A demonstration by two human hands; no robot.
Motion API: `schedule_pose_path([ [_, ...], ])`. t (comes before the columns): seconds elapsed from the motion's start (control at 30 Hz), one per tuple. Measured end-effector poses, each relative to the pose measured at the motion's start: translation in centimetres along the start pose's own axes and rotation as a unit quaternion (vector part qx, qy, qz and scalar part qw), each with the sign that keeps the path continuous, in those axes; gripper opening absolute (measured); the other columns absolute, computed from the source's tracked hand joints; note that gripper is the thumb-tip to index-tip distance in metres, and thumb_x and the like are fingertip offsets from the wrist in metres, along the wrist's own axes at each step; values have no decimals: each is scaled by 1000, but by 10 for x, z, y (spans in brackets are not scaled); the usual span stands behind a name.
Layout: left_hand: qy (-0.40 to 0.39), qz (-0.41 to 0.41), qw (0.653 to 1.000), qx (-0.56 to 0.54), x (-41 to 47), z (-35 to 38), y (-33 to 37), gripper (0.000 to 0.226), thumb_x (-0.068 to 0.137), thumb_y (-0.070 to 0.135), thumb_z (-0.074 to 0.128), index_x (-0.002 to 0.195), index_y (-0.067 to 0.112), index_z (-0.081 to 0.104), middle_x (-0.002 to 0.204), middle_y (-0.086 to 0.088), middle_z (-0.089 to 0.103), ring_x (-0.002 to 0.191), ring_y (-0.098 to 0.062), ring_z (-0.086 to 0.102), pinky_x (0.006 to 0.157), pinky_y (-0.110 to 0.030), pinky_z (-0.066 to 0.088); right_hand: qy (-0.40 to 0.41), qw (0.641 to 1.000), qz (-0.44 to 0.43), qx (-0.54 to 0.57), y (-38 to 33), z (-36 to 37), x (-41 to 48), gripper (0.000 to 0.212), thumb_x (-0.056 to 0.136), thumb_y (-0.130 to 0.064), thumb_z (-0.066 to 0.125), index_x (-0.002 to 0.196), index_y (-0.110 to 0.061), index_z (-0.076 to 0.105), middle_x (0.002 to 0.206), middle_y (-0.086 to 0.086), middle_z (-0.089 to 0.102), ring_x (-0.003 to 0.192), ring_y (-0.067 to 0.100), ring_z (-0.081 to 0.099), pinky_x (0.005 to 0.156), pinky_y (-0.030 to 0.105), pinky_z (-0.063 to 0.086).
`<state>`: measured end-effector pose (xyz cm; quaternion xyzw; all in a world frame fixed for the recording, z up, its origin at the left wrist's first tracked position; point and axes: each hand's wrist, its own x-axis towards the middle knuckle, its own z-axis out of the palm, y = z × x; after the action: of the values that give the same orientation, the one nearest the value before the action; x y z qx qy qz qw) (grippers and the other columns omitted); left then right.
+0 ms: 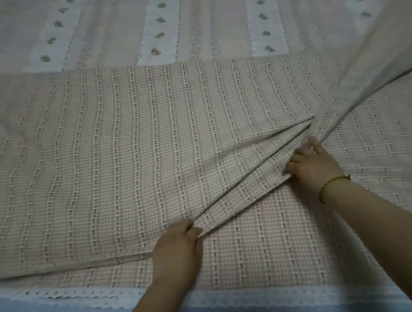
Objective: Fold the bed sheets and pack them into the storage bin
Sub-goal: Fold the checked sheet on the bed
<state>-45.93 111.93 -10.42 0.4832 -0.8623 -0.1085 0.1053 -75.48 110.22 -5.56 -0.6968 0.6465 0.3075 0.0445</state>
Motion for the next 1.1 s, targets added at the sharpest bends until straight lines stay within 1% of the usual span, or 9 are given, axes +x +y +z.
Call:
schedule_pose_path([
  [0.1, 6, 14, 1000, 5, -5, 1, 5, 37, 73, 29, 41, 69, 15, 76, 80, -6, 73, 65, -20, 70, 49, -24, 53, 31, 999, -13, 17, 27, 8, -4, 33, 92, -10, 43, 121, -16, 58, 119, 5, 59, 121, 23, 47, 113, 42, -13],
  [0.2, 77, 33, 996, -25, -12, -7, 8, 52, 97, 32, 32, 81, 8, 76, 85, -10, 73, 79, -21, 67, 62, -25, 51, 309, 947, -14, 88, 48, 17, -19, 17, 65, 1, 54, 71, -1, 69, 59, 14, 63, 56, 28, 64, 95, 58, 36],
  [0.33, 126, 90, 987, -38, -35, -28, 18, 44, 102, 33, 17, 105, 14, 56, 96, -12, 71, 96, -16, 50, 87, -22, 37, 486, 851, 9, 198, 47, 42, -88, 20, 80, -11, 45, 95, -4, 57, 68, 21, 65, 67, 30, 56, 83, 41, 36],
  [0.43, 108, 109, 988, -20, -54, -16, 12, 43, 102, 30, 14, 105, 15, 54, 94, -10, 72, 97, -18, 50, 84, -25, 37, 443, 866, 3, 232, 11, 85, -134, 21, 94, -17, 33, 99, -6, 51, 68, 22, 65, 69, 29, 51, 66, 34, 32],
  [0.53, 52, 109, 993, 3, -68, 3, 8, 58, 102, 25, 17, 89, 12, 72, 89, -11, 73, 87, -25, 67, 79, -30, 41, 330, 905, 30, 267, -23, 120, -142, 26, 76, -10, 39, 89, -5, 60, 62, 17, 64, 58, 29, 56, 56, 27, 45],
  [0.63, -2, 66, 997, 39, -64, 4, 15, 40, 79, 21, 38, 74, 10, 76, 83, -9, 74, 71, -24, 72, 58, -29, 55, 252, 916, 90, 298, -34, 110, -128, 32, 68, -8, 39, 65, 0, 70, 58, 13, 63, 47, 30, 60, 49, 29, 50],
  [0.77, -52, 38, 998, 25, -57, 2, 37, 42, 73, 29, 39, 76, 10, 76, 84, -11, 73, 69, -25, 71, 52, -34, 55, 155, 913, 148, 347, -30, 86, -124, 32, 89, -9, 41, 109, -2, 66, 108, 12, 66, 99, 31, 59, 87, 28, 41],
  [0.87, -70, 60, 996, -5, -52, 8, 61, 43, 74, 35, 40, 77, 14, 76, 87, -7, 73, 73, -20, 72, 54, -30, 56, 123, 915, 188, 336, -17, 81, -127, 57, 90, -39, 19, 105, -9, 65, 103, 9, 67, 92, 25, 58, 77, 26, 31],
  [1.1, -77, 90, 992, -38, -10, 36, 146, 41, 75, 41, 38, 76, 24, 76, 83, 4, 74, 72, -11, 71, 58, -21, 54, 6, 929, 286, 237, 71, 84, -80, 28, 93, -19, 44, 119, -12, 51, 122, 7, 55, 116, 23, 47, 102, 33, 29],
])
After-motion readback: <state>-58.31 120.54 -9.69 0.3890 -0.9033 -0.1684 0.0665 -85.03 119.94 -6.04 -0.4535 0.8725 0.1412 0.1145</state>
